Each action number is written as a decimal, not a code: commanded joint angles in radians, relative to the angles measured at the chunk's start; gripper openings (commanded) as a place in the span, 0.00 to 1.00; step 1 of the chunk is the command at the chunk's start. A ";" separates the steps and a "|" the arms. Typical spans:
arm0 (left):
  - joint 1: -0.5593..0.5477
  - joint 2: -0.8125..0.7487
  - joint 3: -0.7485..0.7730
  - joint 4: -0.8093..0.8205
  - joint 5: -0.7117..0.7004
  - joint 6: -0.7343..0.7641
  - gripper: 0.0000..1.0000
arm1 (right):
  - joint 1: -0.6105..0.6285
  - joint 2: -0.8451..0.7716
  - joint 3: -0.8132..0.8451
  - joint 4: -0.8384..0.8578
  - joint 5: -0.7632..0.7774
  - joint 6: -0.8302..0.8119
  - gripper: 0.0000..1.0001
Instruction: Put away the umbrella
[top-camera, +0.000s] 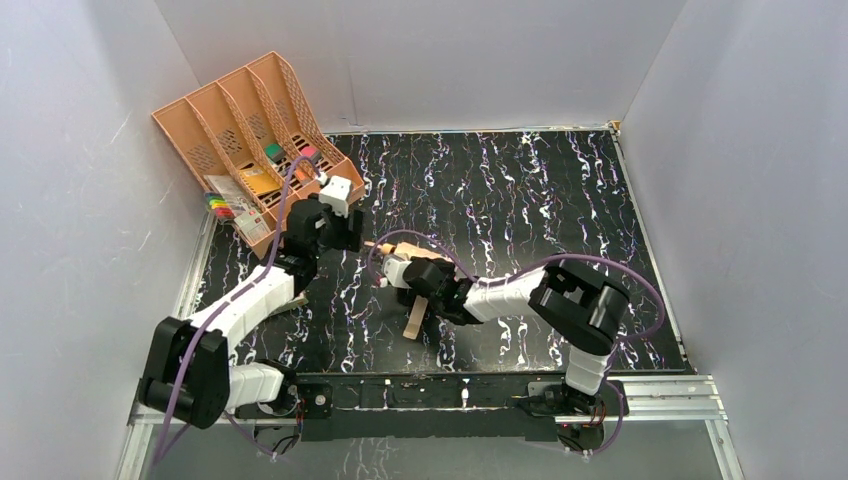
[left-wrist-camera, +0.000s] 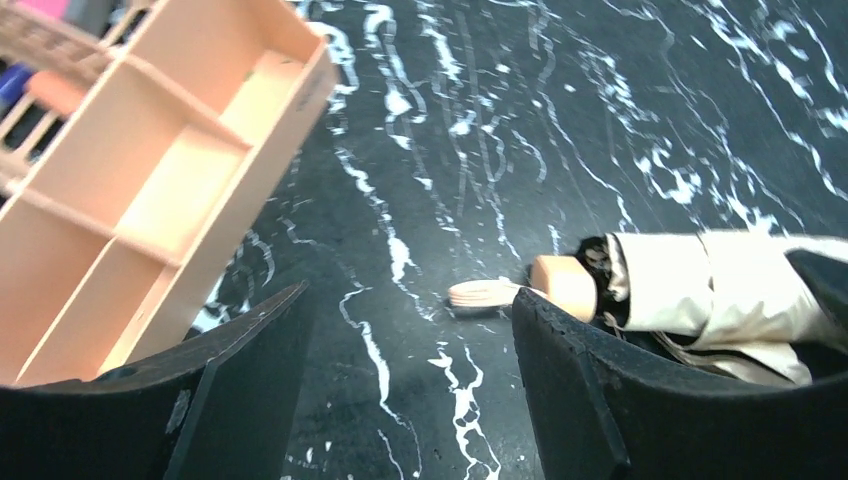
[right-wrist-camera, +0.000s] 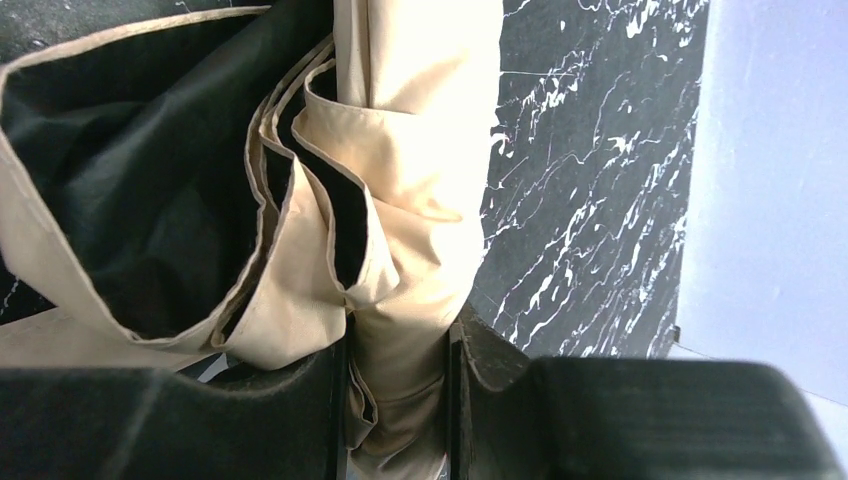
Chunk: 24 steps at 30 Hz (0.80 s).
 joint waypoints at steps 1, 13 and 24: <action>0.005 0.058 0.063 0.008 0.266 0.174 0.72 | 0.040 0.109 -0.073 -0.143 -0.051 0.003 0.27; 0.004 0.261 0.250 -0.184 0.658 0.346 0.91 | 0.190 0.100 -0.295 0.256 -0.097 -0.308 0.28; -0.085 0.292 0.219 -0.420 0.654 0.534 0.90 | 0.217 0.105 -0.311 0.235 -0.147 -0.355 0.28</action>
